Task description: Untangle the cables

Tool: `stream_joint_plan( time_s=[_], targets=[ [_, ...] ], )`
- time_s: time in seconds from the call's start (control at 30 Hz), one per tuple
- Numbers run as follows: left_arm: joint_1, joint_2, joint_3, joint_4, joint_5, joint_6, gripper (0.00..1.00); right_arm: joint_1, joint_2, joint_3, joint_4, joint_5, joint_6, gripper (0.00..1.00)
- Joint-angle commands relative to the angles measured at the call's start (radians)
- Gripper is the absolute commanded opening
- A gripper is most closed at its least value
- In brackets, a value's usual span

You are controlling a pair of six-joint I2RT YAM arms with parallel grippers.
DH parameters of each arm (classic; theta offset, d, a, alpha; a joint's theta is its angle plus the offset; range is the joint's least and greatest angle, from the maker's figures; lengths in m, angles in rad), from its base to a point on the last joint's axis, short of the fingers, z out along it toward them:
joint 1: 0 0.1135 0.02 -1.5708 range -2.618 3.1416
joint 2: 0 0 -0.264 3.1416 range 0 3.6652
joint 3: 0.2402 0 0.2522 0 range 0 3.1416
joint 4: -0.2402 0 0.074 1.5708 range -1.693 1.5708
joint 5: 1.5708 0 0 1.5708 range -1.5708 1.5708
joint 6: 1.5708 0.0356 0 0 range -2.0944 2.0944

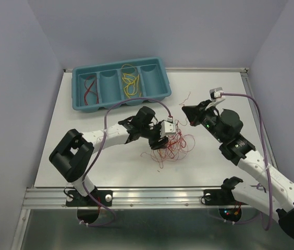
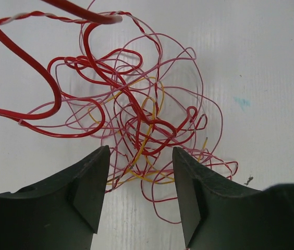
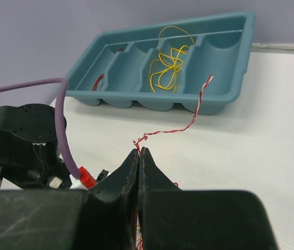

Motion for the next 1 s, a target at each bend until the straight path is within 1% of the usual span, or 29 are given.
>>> stream_joint_plan(
  time_s=[0.0,0.13,0.17,0.2,0.23,0.27,0.3,0.33,0.37,0.4,0.43,0.53,0.57,0.6,0.63,0.67,0.7,0.73,0.77,0.83,0.87,0.9,0.93,0.97],
  targets=[
    [-0.009,0.007,0.055,-0.013,-0.004,-0.011,0.64,0.008,-0.012,0.021,0.057,0.013,0.003,0.0],
    [-0.016,0.05,0.068,0.019,-0.056,-0.02,0.44,0.008,-0.009,0.021,0.06,0.013,0.009,0.01],
    [-0.015,0.059,0.071,0.026,-0.068,-0.019,0.38,0.009,-0.012,0.016,0.063,0.039,0.012,0.01],
    [-0.015,0.071,0.072,0.033,-0.082,-0.019,0.22,0.008,-0.023,0.012,0.07,0.048,0.015,0.01],
    [-0.015,0.07,0.069,0.043,-0.104,-0.022,0.13,0.008,-0.03,0.006,0.078,0.059,0.023,0.01],
    [-0.013,0.045,0.043,0.093,-0.155,-0.037,0.0,0.008,-0.04,-0.005,0.086,0.094,0.029,0.0],
    [-0.013,0.024,0.028,0.117,-0.183,-0.043,0.0,0.008,-0.052,-0.013,0.089,0.122,0.035,0.0],
    [-0.01,0.001,0.016,0.131,-0.202,-0.045,0.0,0.009,-0.079,-0.02,0.09,0.198,0.051,0.01],
    [-0.007,-0.056,0.002,0.132,-0.211,-0.043,0.0,0.008,-0.098,-0.039,0.092,0.243,0.057,0.01],
    [-0.006,-0.088,-0.001,0.125,-0.216,-0.037,0.0,0.008,-0.113,-0.05,0.092,0.342,0.066,0.0],
    [-0.005,-0.122,-0.001,0.108,-0.223,-0.034,0.0,0.009,-0.141,-0.059,0.092,0.395,0.068,0.01],
    [-0.005,-0.267,0.023,0.021,-0.213,-0.045,0.0,0.008,-0.159,-0.08,0.075,0.557,0.072,0.01],
    [-0.005,-0.303,0.034,-0.004,-0.208,-0.052,0.0,0.008,-0.158,-0.079,0.064,0.587,0.074,0.01],
    [-0.005,-0.37,0.064,-0.048,-0.207,-0.06,0.0,0.009,-0.15,-0.074,0.039,0.613,0.08,0.01],
    [-0.005,-0.401,0.087,-0.116,-0.232,-0.074,0.0,0.008,-0.141,-0.062,0.026,0.675,0.092,0.01],
    [-0.005,-0.427,0.114,-0.144,-0.261,-0.084,0.0,0.008,-0.141,-0.057,0.012,0.712,0.104,0.01],
    [-0.005,-0.47,0.168,-0.171,-0.297,-0.098,0.0,0.009,-0.132,-0.053,-0.015,0.757,0.118,0.01],
    [-0.004,-0.49,0.195,-0.228,-0.368,-0.104,0.0,0.008,-0.132,-0.053,-0.028,0.85,0.147,0.0],
    [-0.002,-0.511,0.235,-0.248,-0.406,-0.12,0.0,0.008,-0.136,-0.059,-0.038,0.895,0.161,0.0],
    [-0.002,-0.585,0.253,-0.274,-0.494,-0.135,0.0,0.008,-0.161,-0.07,-0.057,0.964,0.182,0.01],
    [-0.001,-0.611,0.261,-0.288,-0.585,-0.141,0.0,0.009,-0.173,-0.08,-0.061,1.014,0.187,0.01],
    [0.001,-0.662,0.263,-0.293,-0.634,-0.152,0.0,0.008,-0.197,-0.085,-0.075,1.035,0.192,0.0],
    [0.001,-0.683,0.264,-0.293,-0.748,-0.157,0.0,0.009,-0.208,-0.088,-0.083,1.068,0.199,0.01],
    [0.002,-0.705,0.266,-0.294,-0.806,-0.161,0.0,0.008,-0.219,-0.091,-0.091,1.081,0.204,0.01]
  ],
)
